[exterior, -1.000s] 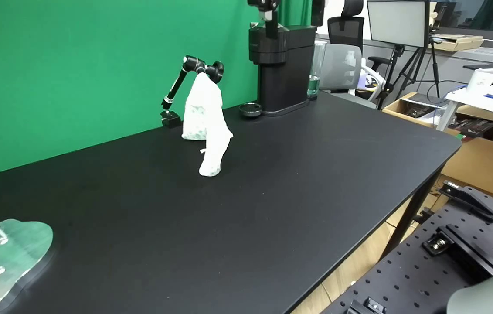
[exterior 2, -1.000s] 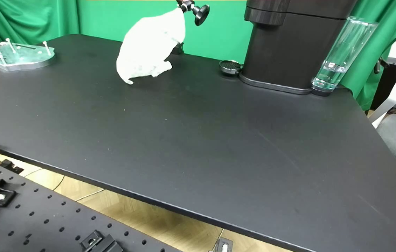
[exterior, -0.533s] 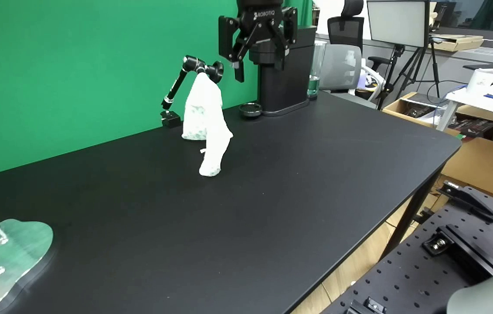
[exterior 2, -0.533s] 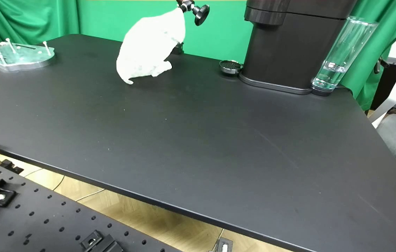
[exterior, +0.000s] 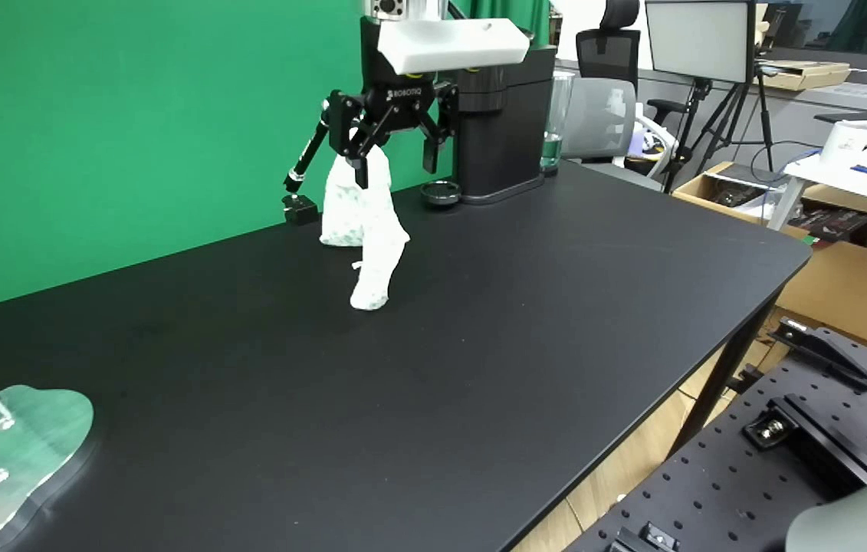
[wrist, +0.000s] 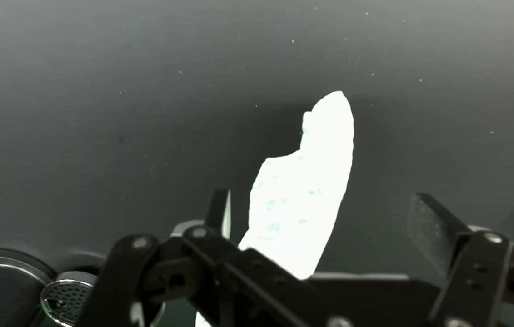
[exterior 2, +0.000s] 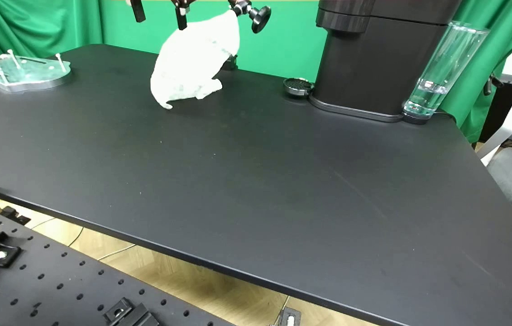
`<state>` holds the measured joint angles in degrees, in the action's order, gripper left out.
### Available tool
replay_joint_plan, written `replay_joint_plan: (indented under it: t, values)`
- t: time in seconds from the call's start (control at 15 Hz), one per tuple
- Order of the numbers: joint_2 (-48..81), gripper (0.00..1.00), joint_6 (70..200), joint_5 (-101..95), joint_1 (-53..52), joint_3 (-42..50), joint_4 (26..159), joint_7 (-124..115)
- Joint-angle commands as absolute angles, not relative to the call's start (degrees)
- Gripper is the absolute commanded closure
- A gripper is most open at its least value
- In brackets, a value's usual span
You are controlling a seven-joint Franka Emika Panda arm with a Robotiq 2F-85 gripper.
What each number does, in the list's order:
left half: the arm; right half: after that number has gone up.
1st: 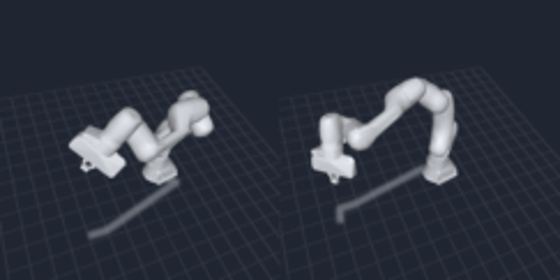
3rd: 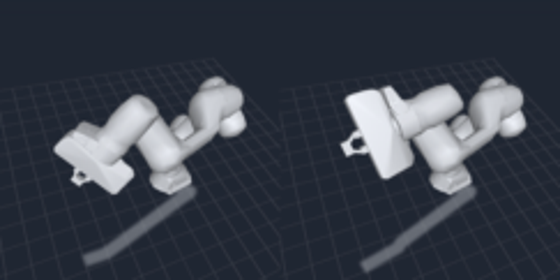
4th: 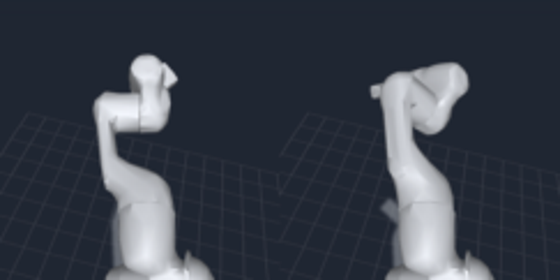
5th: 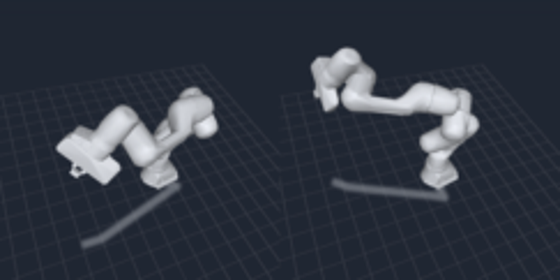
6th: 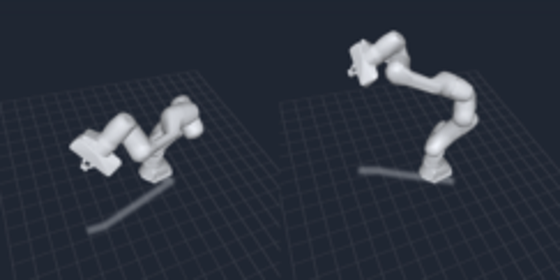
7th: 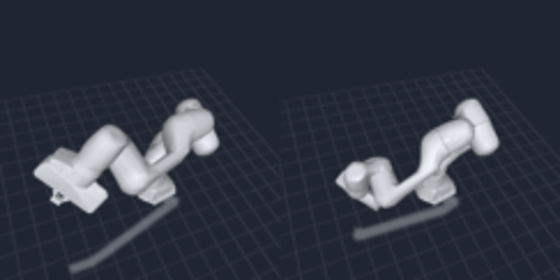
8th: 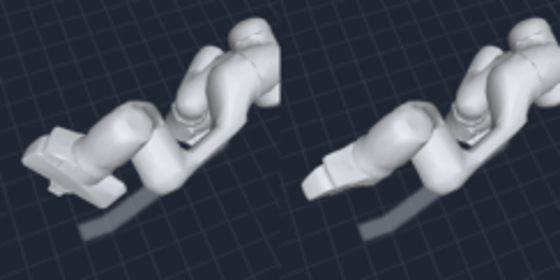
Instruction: Remove the white cloth from the black stand
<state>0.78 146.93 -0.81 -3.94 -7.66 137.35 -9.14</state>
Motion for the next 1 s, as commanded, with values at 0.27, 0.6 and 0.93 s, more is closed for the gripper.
replay_joint_plan:
  t: [0.27,0.6,0.93]
  values:
    - [8.8,0.00,149.6,3.4,-5.0,-6.9,130.6,-7.2]
    - [11.1,0.49,149.4,6.2,-4.8,-6.8,128.3,-6.3]
    - [11.7,0.83,149.2,7.5,-4.7,-6.6,127.5,-6.3]
